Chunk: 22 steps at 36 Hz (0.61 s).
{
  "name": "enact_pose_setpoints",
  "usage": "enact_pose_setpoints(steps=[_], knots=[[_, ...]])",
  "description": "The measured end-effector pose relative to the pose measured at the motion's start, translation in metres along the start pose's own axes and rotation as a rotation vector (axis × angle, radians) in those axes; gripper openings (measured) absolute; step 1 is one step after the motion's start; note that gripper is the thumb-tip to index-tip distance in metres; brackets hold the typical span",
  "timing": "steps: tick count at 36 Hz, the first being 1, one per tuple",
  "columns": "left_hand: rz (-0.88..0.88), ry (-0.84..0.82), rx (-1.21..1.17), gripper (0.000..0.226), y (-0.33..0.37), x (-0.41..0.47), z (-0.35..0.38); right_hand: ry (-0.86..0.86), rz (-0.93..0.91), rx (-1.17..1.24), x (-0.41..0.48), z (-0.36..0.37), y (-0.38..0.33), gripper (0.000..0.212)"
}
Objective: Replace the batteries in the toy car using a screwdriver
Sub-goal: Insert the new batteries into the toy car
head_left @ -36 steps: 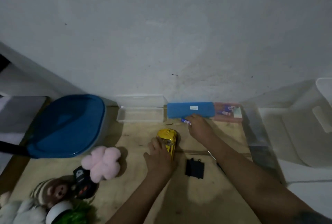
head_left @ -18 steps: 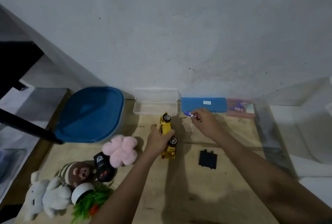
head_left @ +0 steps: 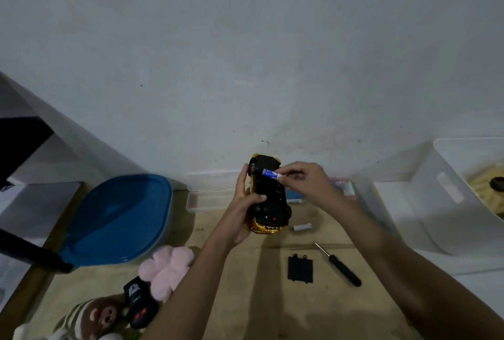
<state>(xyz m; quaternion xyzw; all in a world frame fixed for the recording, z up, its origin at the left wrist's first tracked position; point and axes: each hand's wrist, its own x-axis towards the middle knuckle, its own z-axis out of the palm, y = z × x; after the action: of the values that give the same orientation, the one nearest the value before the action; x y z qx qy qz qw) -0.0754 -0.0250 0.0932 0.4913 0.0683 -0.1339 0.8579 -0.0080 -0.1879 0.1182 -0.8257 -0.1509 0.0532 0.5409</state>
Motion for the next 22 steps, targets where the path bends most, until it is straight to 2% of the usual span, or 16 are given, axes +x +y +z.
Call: enact_pose_setpoints(steps=[9, 16, 18, 22], knots=[[0.123, -0.088, 0.131, 0.076, 0.015, 0.018, 0.018, 0.027, -0.168, -0.246, 0.006, -0.018, -0.009, 0.018], [0.184, -0.097, 0.164, 0.068, 0.017, 0.019, 0.016, 0.093, -0.23, -0.267, 0.008, -0.008, -0.02, 0.018], [0.184, -0.107, 0.212, 0.071, 0.02, 0.019, 0.011, 0.13, -0.232, -0.239, 0.009, -0.004, -0.019, 0.017], [0.152, -0.131, 0.299, 0.094, 0.024, 0.018, 0.001, 0.224, -0.157, -0.117, 0.011, 0.001, -0.018, 0.011]])
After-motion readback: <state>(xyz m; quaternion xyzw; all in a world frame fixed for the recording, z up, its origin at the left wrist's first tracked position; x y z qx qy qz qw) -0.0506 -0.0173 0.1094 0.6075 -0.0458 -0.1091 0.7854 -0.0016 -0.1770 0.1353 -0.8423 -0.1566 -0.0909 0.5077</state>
